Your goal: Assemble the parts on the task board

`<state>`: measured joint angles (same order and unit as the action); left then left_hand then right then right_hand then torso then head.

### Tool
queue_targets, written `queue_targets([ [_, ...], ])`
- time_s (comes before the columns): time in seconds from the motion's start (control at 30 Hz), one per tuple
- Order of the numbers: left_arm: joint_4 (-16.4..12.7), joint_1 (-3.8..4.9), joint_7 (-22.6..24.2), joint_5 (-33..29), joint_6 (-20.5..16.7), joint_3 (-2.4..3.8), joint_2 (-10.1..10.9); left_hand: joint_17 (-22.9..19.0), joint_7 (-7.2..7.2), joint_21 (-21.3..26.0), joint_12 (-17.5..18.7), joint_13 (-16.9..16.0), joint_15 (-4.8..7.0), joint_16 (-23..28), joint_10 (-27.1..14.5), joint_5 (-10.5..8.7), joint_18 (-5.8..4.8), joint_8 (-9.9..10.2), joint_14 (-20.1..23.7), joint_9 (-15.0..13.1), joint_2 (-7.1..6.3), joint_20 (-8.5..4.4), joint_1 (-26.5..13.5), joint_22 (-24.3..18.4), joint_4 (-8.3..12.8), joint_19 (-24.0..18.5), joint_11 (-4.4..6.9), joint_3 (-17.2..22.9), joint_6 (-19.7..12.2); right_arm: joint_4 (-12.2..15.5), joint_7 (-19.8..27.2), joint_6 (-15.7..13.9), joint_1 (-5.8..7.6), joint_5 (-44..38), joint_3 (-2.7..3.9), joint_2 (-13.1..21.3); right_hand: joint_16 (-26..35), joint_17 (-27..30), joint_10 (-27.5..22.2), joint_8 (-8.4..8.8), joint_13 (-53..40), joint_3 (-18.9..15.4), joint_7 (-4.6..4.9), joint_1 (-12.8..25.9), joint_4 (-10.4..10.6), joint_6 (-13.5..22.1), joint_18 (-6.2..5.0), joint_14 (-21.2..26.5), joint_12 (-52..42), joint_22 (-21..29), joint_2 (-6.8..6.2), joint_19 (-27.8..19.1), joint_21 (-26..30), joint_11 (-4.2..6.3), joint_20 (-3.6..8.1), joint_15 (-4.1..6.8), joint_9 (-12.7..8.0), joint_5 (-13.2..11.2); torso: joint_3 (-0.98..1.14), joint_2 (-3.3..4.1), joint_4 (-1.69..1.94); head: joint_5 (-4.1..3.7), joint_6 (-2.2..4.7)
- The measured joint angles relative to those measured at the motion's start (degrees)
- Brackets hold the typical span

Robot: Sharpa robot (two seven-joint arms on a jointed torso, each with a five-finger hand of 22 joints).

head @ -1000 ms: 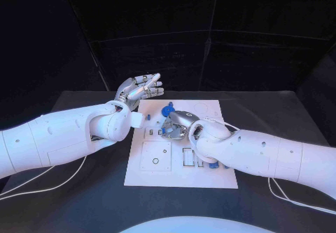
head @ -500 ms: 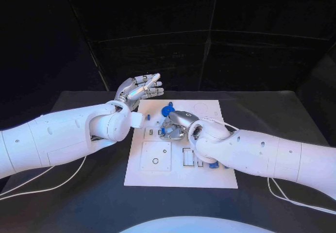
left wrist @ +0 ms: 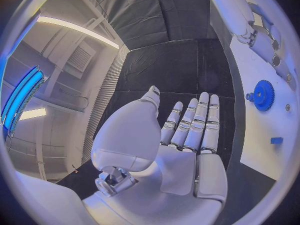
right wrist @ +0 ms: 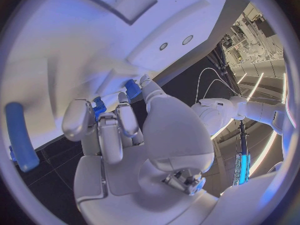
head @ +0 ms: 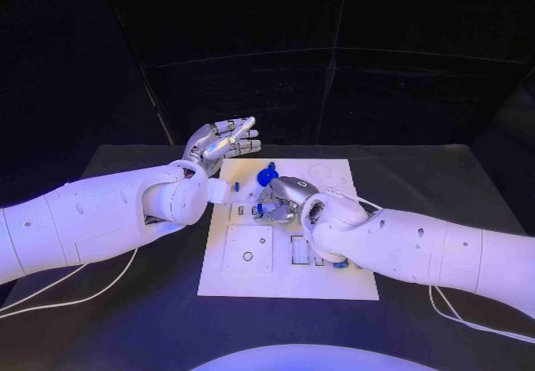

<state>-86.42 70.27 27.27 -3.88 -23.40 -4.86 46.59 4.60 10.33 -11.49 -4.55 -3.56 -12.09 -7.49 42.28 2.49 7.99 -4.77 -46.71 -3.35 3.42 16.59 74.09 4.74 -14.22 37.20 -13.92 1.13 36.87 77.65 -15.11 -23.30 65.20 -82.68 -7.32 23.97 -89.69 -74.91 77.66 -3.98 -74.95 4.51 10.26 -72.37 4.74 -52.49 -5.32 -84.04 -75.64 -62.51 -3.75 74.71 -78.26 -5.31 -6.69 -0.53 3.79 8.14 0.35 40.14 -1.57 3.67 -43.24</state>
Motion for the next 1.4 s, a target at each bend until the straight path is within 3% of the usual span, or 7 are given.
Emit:
queue_targets([
  [0.27,0.7,0.00,-0.4,0.4,0.0,0.00,0.3,1.6,1.81,-3.6,-3.2,-0.7,3.15,-3.9,10.2,0.00,1.82,-2.9,-10.2,-1.1,0.46,-1.01,0.5,1.2,0.7,8.5,2.80,-0.7,12.0,3.8,5.6,-4.6,-0.07,0.5,0.03,3.7,0.3,0.0,-1.8,0.22,0.9,-2.9,0.76,-0.7,1.6,3.9,0.00,0.0,1.2,1.9,-0.68,-1.1,1.3,-0.76,-1.00,-0.82,-0.1,1.3,0.02,-0.11,-0.06,0.20,0.19],
  [0.57,3.3,0.12,-3.6,5.3,1.2,0.00,1.1,10.6,-0.18,-13.9,-6.8,-2.1,9.95,-17.3,23.5,0.22,1.79,-4.0,-34.4,-1.1,-0.04,-8.22,2.0,5.6,2.2,27.6,7.79,-2.2,19.1,10.1,18.8,-5.4,2.20,7.1,0.07,11.4,0.7,0.0,-2.9,0.15,1.9,-5.0,1.08,-3.1,1.7,6.1,-0.01,0.0,1.6,4.5,0.38,-2.7,2.6,-1.02,-1.35,-1.23,-0.1,1.3,0.05,-0.40,-0.15,0.40,0.52],
  [0.7,4.0,0.84,-7.3,10.4,2.5,-0.01,1.7,38.7,-2.21,-20.9,-10.4,-4.9,12.50,-45.2,30.5,0.85,1.79,-4.3,-37.1,-1.4,-0.22,-11.15,1.9,9.3,1.9,34.9,10.36,-3.3,21.3,12.7,22.3,-3.9,4.29,12.5,0.14,15.8,1.0,0.0,-3.2,-0.84,2.2,-5.4,0.67,-4.3,1.6,3.1,0.00,0.0,1.8,5.1,1.12,-2.9,2.9,-0.71,-1.20,-1.23,0.4,1.3,0.07,-0.52,-0.16,0.41,0.63],
  [0.87,4.3,2.69,-16.5,21.0,7.5,0.00,2.0,68.7,-3.72,-38.2,-18.9,-13.1,14.03,-73.1,32.9,0.39,1.20,-5.6,-37.3,-3.0,-0.13,-12.91,0.9,26.7,0.9,38.8,11.79,-4.8,23.6,15.2,25.1,-0.8,7.23,22.0,0.16,21.9,2.0,0.0,-3.6,-1.13,3.0,-5.9,0.38,-5.1,1.6,2.4,-0.93,0.0,2.4,7.2,1.96,-4.1,4.2,-0.31,-0.81,-1.23,0.4,1.6,0.11,-0.76,-0.19,0.50,0.77],
  [0.97,4.6,3.84,-23.8,28.6,12.0,0.05,1.5,70.3,-5.10,-53.4,-28.2,-21.3,14.93,-80.0,33.8,0.39,-1.83,-8.0,-37.3,-4.9,-0.15,-13.55,-1.1,46.3,-0.7,43.5,12.69,-6.4,25.0,15.2,25.8,0.4,8.38,26.9,0.46,24.5,2.5,0.0,-4.0,-1.13,3.5,-6.2,0.25,-5.3,1.5,2.3,-0.93,0.0,2.8,8.2,2.07,-4.5,4.7,-0.32,-0.79,-1.23,0.4,1.8,0.15,-0.93,-0.30,0.69,0.77],
  [1.13,5.5,5.02,-35.4,39.5,18.5,0.04,-0.4,70.3,-6.24,-64.7,-56.5,-50.0,16.08,-82.3,32.5,0.39,-2.79,-16.1,-37.3,-12.2,0.90,-14.23,-4.1,61.1,-2.0,44.7,13.90,-9.5,24.0,13.4,26.5,1.6,9.33,32.6,1.84,26.4,3.0,0.0,-4.0,-1.12,3.8,-6.5,0.18,-5.4,1.6,2.2,-0.92,0.2,3.0,9.0,2.20,-4.9,5.1,-0.32,-0.78,-1.01,0.4,1.9,0.29,-1.22,-0.51,0.99,0.68],
  [1.4,7.2,5.75,-49.3,52.3,25.9,-1.09,-4.7,70.3,-6.62,-67.4,-63.2,-57.5,16.09,-82.3,32.9,0.39,-3.62,-21.6,-37.3,-18.1,1.17,-14.44,-7.7,65.6,-2.4,45.4,14.25,-13.8,21.2,10.5,26.6,2.5,9.53,36.6,2.28,26.3,3.0,0.0,-4.2,-1.12,3.9,-6.8,0.18,-5.4,1.8,2.2,-0.92,0.0,3.0,9.4,2.20,-5.1,5.5,-0.11,-0.58,-0.79,0.4,2.1,0.34,-1.30,-0.57,1.19,0.49],
])
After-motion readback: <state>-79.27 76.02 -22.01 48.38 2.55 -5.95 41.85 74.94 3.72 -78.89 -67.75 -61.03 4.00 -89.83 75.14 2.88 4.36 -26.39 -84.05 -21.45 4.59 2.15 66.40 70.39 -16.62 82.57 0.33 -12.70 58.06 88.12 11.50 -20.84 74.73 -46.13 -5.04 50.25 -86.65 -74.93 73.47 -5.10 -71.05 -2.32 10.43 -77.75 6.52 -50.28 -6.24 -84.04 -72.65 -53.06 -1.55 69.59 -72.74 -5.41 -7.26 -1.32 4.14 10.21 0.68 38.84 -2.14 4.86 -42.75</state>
